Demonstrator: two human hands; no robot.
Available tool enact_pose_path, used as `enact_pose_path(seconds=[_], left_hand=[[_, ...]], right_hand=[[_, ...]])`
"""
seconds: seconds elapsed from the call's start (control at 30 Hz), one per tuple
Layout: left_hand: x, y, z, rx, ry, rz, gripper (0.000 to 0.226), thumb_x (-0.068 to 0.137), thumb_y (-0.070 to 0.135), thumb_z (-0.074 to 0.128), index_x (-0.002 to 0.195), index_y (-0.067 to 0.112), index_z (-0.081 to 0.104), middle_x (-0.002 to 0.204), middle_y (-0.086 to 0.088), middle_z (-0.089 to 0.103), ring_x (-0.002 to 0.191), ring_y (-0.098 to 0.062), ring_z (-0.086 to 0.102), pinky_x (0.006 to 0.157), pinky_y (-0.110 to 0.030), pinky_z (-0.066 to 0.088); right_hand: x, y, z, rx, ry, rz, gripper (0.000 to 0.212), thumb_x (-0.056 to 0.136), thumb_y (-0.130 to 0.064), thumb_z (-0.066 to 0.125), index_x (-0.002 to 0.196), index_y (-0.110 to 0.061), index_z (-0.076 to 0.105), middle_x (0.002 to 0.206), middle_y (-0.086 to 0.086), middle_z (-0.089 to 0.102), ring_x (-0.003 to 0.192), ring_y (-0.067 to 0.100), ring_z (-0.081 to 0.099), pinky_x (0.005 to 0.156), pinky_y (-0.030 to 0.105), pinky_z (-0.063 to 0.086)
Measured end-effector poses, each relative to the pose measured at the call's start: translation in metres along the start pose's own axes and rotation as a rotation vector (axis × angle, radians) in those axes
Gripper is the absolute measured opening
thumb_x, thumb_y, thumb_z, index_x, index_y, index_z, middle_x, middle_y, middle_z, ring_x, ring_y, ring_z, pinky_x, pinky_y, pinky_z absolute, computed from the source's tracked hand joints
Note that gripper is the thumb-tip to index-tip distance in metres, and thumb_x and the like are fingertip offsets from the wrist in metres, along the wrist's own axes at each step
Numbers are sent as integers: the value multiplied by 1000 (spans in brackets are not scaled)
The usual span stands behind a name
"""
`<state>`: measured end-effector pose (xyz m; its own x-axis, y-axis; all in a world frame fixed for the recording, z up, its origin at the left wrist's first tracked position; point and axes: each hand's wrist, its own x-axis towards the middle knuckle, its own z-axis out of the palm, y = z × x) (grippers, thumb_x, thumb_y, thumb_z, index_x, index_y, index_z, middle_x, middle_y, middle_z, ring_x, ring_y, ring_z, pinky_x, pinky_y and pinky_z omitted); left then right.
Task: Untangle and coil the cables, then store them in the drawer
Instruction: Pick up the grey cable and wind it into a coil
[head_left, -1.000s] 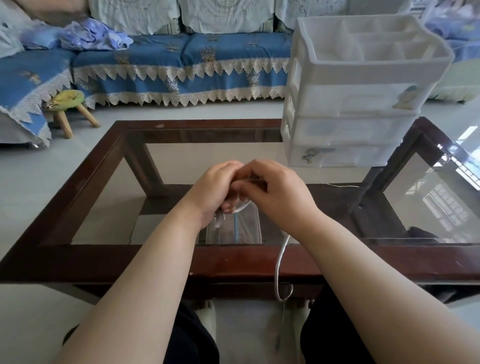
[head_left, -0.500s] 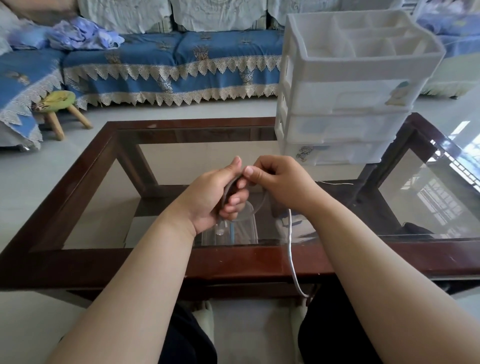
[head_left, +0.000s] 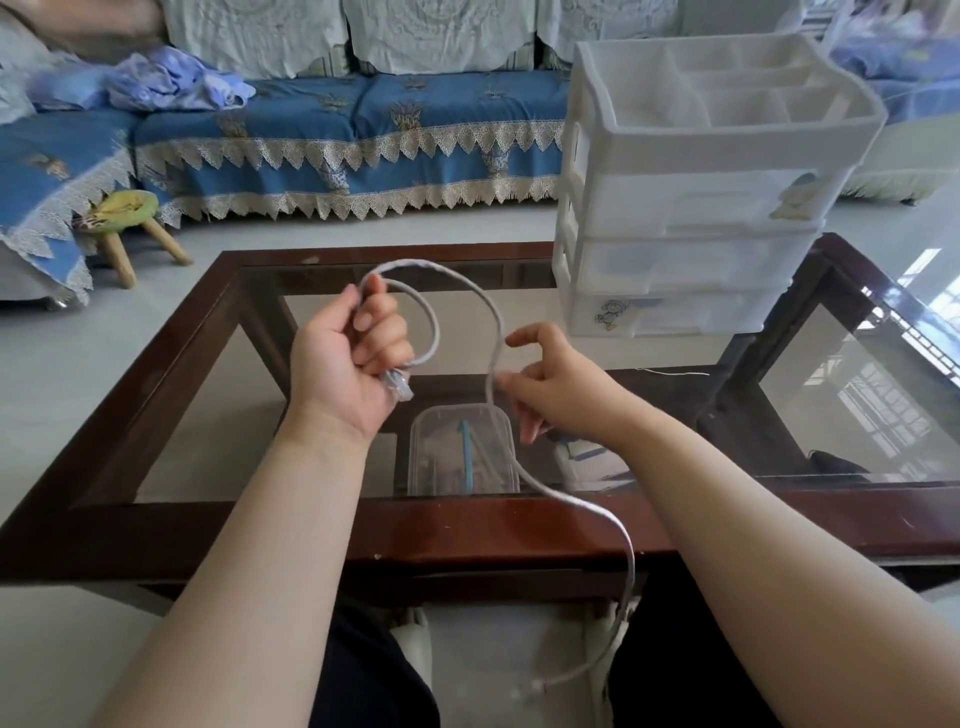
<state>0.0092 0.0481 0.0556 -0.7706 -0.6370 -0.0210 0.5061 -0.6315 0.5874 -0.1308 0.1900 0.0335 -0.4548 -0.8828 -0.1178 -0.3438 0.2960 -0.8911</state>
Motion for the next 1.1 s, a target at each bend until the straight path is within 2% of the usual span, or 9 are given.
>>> enact_pose_path(seconds=[0.13, 0.23, 0.33, 0.47, 0.63, 0.77, 0.87, 0.97, 1.1], left_hand=[[5, 7, -7, -43, 125, 68, 32, 104, 19, 30, 78, 13, 49, 60, 6, 47, 37, -5, 26, 35, -15, 23], [4, 5, -6, -12, 176, 72, 33, 103, 20, 32, 76, 13, 48, 63, 5, 53, 37, -5, 25, 37, -14, 21], [5, 5, -5, 105, 253, 111, 38, 105, 23, 32, 74, 12, 50, 65, 3, 54, 39, -5, 25, 37, -16, 21], [11, 5, -8, 286, 270, 81, 40, 105, 26, 33, 73, 10, 51, 65, 0, 59, 39, -5, 32, 36, -16, 26], [3, 1, -8, 749, 185, -71, 34, 106, 27, 33, 80, 13, 50, 67, -3, 68, 56, -15, 62, 45, -21, 48], [-2, 1, -4, 906, 9, -159, 35, 106, 26, 30, 80, 13, 47, 67, -3, 65, 53, -15, 58, 47, -23, 48], [-1, -2, -8, 949, -125, -241, 34, 106, 27, 30, 85, 7, 49, 64, 1, 62, 54, -14, 59, 52, -27, 49], [-3, -16, -4, 855, -229, -290, 36, 103, 27, 37, 101, -3, 56, 72, -9, 62, 62, -19, 62, 60, -32, 52], [-7, -35, 9, 667, -245, -312, 33, 99, 24, 37, 81, 3, 54, 57, -7, 54, 47, -18, 57, 47, -25, 50]], right_hand=[[-11, -3, 30, -120, -46, -88, 52, 89, -44, 59, 130, -22, 37, 95, -7, 64, 73, 5, 64, 68, 23, 52], [-10, -3, 53, -378, 7, -58, 51, 90, -41, 58, 132, -18, 40, 124, -2, 49, 102, 17, 58, 84, 31, 50], [-13, -8, 58, -740, 149, -170, 28, 100, -33, 42, 119, -16, 51, 112, 3, 57, 91, 29, 61, 66, 37, 47], [-26, -12, 50, -1028, -9, -412, 30, 102, -39, 31, 118, -23, 52, 103, 1, 59, 91, 27, 61, 59, 32, 36], [-29, -21, 51, -760, -81, -672, 23, 97, -37, 46, 108, -24, 63, 114, 0, 52, 100, 24, 53, 75, 36, 48], [-27, -23, 31, -447, -65, -633, 19, 96, -32, 48, 97, -23, 65, 96, -16, 47, 86, 9, 55, 75, 33, 49], [-28, -25, 17, -230, -66, -559, 19, 97, -33, 45, 85, -33, 60, 76, -20, 50, 72, 0, 50, 69, 26, 43], [-29, -26, 9, 49, -80, -469, 29, 100, -24, 44, 74, -26, 56, 65, -16, 51, 62, 0, 46, 64, 17, 38], [-20, -22, 4, -46, 34, -377, 30, 100, -30, 44, 72, -27, 54, 60, -15, 61, 57, -1, 53, 60, 18, 41]])
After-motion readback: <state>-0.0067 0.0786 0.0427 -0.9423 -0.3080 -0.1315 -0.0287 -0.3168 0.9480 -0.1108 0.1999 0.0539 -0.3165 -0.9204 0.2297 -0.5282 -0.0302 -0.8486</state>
